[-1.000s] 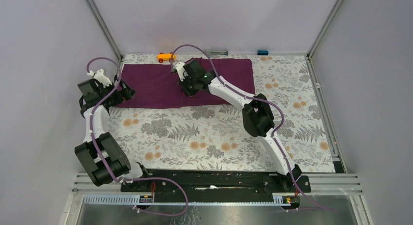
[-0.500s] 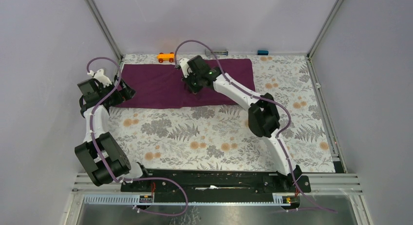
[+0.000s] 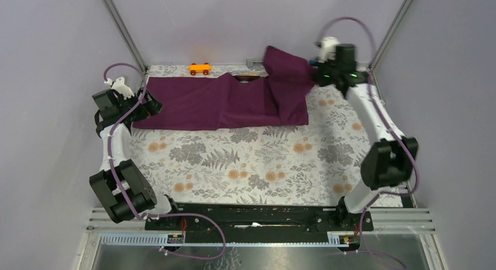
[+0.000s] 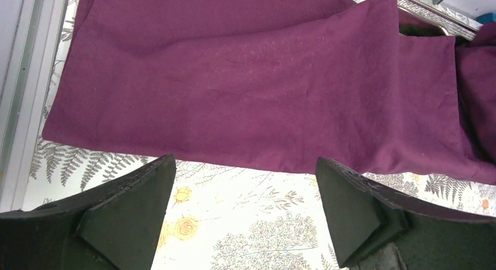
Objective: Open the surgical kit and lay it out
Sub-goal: Open the surgical kit at the center of the board.
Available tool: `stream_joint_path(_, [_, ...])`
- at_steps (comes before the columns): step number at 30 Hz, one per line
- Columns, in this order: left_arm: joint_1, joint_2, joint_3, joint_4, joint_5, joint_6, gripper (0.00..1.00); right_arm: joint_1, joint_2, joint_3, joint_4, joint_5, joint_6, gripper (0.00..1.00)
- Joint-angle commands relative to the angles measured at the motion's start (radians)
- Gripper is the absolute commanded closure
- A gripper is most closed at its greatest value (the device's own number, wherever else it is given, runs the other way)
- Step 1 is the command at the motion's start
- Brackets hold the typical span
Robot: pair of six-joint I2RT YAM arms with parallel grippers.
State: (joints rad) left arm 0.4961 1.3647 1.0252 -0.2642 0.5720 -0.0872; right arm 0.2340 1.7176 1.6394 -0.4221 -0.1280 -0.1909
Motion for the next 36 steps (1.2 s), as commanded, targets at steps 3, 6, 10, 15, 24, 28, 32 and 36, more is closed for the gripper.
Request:
stream_joint_path(3, [-0.045, 0.013, 0.058, 0.050, -0.015, 0.010, 0.01, -0.518, -0.278, -0.391, 0.190, -0.041, -0.086, 0.97])
stream_joint_path(6, [-0.068, 0.022, 0.062, 0.050, -0.029, 0.006, 0.01, -0.748, -0.299, -0.536, 0.305, -0.044, -0.161, 0.59])
stream_joint_path(10, [-0.116, 0.048, 0.075, 0.051, -0.056, 0.007, 0.01, -0.898, -0.225, -0.607, 0.391, -0.015, -0.249, 0.21])
stream_joint_path(15, [-0.181, 0.111, 0.105, 0.073, -0.107, 0.022, 0.01, -0.904, -0.202, -0.680, 0.449, -0.104, -0.266, 0.01])
stream_joint_path(24, [-0.296, 0.444, 0.348, 0.193, 0.011, -0.057, 0.01, -0.762, -0.234, -0.655, 0.358, -0.392, -0.136, 0.00])
stream_joint_path(28, [-0.334, 0.649, 0.566, 0.201, 0.086, -0.101, 0.01, -0.587, -0.257, -0.663, 0.350, -0.402, -0.114, 0.00])
stream_joint_path(32, [-0.359, 0.849, 0.808, 0.152, 0.167, -0.097, 0.01, -0.513, -0.230, -0.630, 0.303, -0.430, -0.119, 0.00])
stream_joint_path(36, [-0.389, 0.966, 0.935, 0.132, 0.267, -0.072, 0.01, -0.506, -0.185, -0.594, 0.256, -0.409, -0.137, 0.00])
